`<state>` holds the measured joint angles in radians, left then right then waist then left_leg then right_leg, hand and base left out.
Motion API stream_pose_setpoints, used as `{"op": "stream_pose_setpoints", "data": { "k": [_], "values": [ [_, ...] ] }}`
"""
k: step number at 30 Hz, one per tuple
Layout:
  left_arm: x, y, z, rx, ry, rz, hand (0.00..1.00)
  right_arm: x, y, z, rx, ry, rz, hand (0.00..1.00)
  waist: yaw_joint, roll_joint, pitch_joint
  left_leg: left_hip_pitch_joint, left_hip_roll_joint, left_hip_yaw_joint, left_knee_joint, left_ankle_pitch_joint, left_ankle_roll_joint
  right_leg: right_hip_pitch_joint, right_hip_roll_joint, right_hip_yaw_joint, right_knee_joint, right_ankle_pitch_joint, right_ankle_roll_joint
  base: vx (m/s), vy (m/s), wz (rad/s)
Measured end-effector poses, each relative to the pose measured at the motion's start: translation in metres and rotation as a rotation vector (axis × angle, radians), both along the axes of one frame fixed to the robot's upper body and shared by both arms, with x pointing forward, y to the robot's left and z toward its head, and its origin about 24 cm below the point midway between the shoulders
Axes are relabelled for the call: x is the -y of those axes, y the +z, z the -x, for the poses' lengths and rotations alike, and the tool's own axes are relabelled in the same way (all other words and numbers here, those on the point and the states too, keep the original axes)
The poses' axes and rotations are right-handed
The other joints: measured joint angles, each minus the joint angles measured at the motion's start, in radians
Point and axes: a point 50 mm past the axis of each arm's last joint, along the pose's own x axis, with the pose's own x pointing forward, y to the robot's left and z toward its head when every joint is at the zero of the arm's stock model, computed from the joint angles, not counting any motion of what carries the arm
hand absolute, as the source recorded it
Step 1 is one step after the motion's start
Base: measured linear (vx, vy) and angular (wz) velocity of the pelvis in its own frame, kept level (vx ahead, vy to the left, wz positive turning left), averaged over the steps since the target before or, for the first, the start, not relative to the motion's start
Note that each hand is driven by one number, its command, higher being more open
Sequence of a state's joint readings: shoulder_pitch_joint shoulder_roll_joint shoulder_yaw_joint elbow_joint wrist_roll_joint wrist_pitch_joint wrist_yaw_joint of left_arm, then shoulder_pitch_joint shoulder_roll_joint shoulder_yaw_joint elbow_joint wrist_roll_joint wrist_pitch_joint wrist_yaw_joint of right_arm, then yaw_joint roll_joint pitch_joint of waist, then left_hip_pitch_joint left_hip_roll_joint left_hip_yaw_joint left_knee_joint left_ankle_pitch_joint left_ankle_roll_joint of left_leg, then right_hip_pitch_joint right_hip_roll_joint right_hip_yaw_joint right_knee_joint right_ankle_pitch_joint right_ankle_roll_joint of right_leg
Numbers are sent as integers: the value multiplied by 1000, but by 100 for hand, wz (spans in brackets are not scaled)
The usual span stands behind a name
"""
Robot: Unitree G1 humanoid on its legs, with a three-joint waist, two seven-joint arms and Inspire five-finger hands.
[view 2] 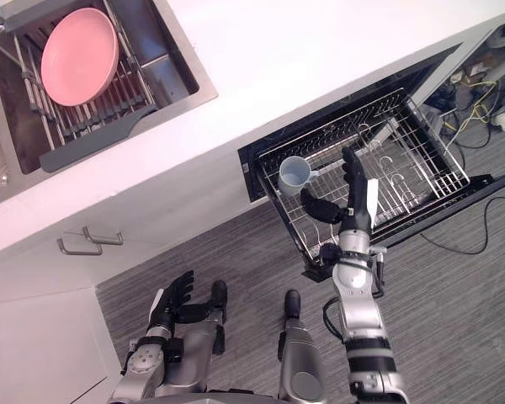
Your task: Walk over to the sink, pick up the cup, carry it to the dishwasher, place the cup inside the dishwasher, then close the dishwasher door
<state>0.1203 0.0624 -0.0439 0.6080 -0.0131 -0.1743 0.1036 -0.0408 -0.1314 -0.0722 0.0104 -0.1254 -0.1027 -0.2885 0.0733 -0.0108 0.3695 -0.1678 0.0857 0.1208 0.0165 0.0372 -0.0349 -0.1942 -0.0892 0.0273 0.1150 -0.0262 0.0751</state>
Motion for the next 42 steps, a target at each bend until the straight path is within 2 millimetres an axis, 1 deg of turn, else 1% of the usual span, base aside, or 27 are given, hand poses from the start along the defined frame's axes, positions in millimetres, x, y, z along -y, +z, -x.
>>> {"op": "stream_pose_setpoints", "data": {
  "k": [2, 4, 6, 8, 11, 16, 20, 22, 23, 25, 26, 28, 29, 30, 31, 33, 34, 35, 37, 38, 39, 40, 41, 42],
  "values": [
    [-4, -4, 4, -27, 6, -9, 90, -1, -8, 12, -24, -13, -17, 90, -10, -14, -25, 18, 0, 1, -11, -2, -3, 13, 0, -1, -1, -9, 0, 65, -15, 0],
    [-6, -9, 9, -64, 5, -18, 90, -3, -17, 28, -56, -29, -35, 90, -21, -32, -52, 53, -1, 1, -16, -11, -8, 51, 0, -4, -10, -18, 0, 82, -11, 1],
    [-6, -14, 13, -95, -3, -30, 90, -4, -22, 38, -71, -40, -50, 90, -28, -39, -88, 60, -1, 1, -18, -17, -10, 60, 0, -6, -16, -23, 0, 71, -8, 3],
    [-7, -19, 19, -128, -10, -40, 90, -7, -21, 48, -56, -41, -70, 90, -41, -39, -112, 97, -2, 0, -28, -22, -12, 99, -1, -9, -29, -28, 1, 80, -12, 3],
    [-5, -24, 25, -161, -20, -37, 90, -10, -18, 53, -39, -30, -81, 90, -45, -40, -154, 115, -2, -1, -34, -25, -12, 118, -1, -11, -33, -32, 3, 32, -2, 1],
    [-5, -29, 31, -195, -25, -43, 90, -19, -14, 59, -11, 21, -87, 90, -49, -39, -189, 138, -3, -23, -38, -25, -12, 152, -1, -29, -45, -33, 2, -9, -9, 10],
    [-7, -34, 38, -225, -11, -41, 90, -26, -12, 58, 6, 53, -91, 90, -52, -38, -222, 138, -5, -50, -39, -24, -12, 167, -4, -54, -48, -38, 1, -11, -9, 22],
    [-7, -34, 38, -225, -5, -38, 90, -26, -7, 58, 31, 56, -89, 90, -53, -37, -225, 129, -15, -84, -27, -24, -12, 181, -11, -88, -45, -46, 1, -7, -1, 53],
    [-6, -34, 37, -219, 10, -27, 90, -26, 0, 60, 61, 51, -86, 90, -53, -36, -227, 95, -22, -114, 6, -29, -15, 181, -18, -125, -34, -57, 2, -15, -4, 65],
    [-8, -33, 37, -214, 34, -25, 90, -26, 8, 61, 98, 49, -82, 90, -56, -36, -228, 49, -31, -132, 47, -35, -16, 183, -29, -175, -28, -64, 1, -30, 7, 91],
    [-8, -33, 36, -212, 44, -27, 90, -24, 13, 61, 123, 38, -74, 90, -62, -34, -227, 18, -17, -64, 75, -64, 12, 195, -38, -231, -28, -67, 1, -54, 26, 111],
    [-9, -33, 35, -213, 52, -34, 90, -23, 19, 57, 152, 35, -62, 90, -62, -32, -227, 6, 50, 138, 129, -73, 8, 215, -49, -289, -30, -73, 6, -5, 45, 100],
    [-9, -33, 34, -213, 44, -37, 90, -21, 22, 53, 167, 39, -44, 90, -60, -32, -226, 5, 59, 179, 141, -72, 9, 228, -62, -306, -28, -83, 18, 35, 67, 64],
    [-9, -33, 33, -214, 43, -39, 90, -21, 23, 51, 168, 42, -37, 90, -58, -32, -226, 6, 54, 176, 140, -71, 13, 229, -66, -308, -26, -85, 21, 23, 91, 37],
    [-12, -34, 34, -220, 34, -53, 90, -24, 24, 46, 173, 63, -15, 90, -46, -33, -227, 12, 34, 175, 140, -79, 23, 235, -81, -307, -21, -88, 26, 26, 102, 13],
    [-15, -35, 38, -237, 26, -70, 90, -27, 24, 43, 171, 79, 5, 90, -39, -34, -227, 13, 11, 169, 150, -96, 29, 237, -106, -310, -7, -99, 39, 38, 117, 13],
    [-19, -37, 42, -253, 25, -87, 90, -27, 23, 43, 164, 81, 15, 90, -40, -36, -225, 13, -7, 166, 162, -109, 36, 237, -125, -316, 13, -113, 47, 75, 172, 28],
    [-23, -37, 43, -256, 37, -96, 90, -25, 20, 42, 147, 77, 25, 90, -44, -43, -225, 12, -32, 159, 182, -132, 42, 236, -155, -328, 56, -142, 48, 86, 176, 30],
    [-23, -37, 43, -256, 31, -101, 90, -23, 15, 41, 123, 74, 40, 90, -44, -48, -223, 20, -47, 152, 198, -153, 48, 233, -179, -328, 110, -162, 43, 84, 141, 22],
    [-24, -38, 45, -265, 27, -105, 90, -21, 5, 39, 76, 79, 64, 90, -51, -48, -223, 40, -52, 135, 202, -169, 57, 202, -201, -306, 234, -163, 39, 86, 132, 24],
    [-25, -38, 46, -270, 22, -110, 90, -22, 2, 39, 59, 85, 66, 90, -53, -51, -222, 49, -57, 132, 203, -175, 60, 184, -209, -290, 295, -162, 37, 128, 173, 38],
    [-27, -38, 47, -274, 14, -119, 90, -24, -2, 38, 33, 90, 72, 90, -60, -64, -225, 64, -70, 113, 209, -183, 58, 146, -219, -239, 406, -148, 14, 132, 125, 43],
    [-29, -37, 46, -269, 14, -124, 90, -25, -2, 37, 28, 100, 77, 90, -65, -74, -223, 84, -73, 88, 208, -198, 74, 102, -216, -174, 525, -113, -42, 159, 102, 47],
    [-29, -38, 47, -273, 14, -123, 90, -26, -3, 37, 27, 109, 83, 90, -69, -76, -223, 93, -72, 75, 206, -201, 83, 74, -201, -137, 572, -135, -53, 170, 38, 49]
  ]
}}
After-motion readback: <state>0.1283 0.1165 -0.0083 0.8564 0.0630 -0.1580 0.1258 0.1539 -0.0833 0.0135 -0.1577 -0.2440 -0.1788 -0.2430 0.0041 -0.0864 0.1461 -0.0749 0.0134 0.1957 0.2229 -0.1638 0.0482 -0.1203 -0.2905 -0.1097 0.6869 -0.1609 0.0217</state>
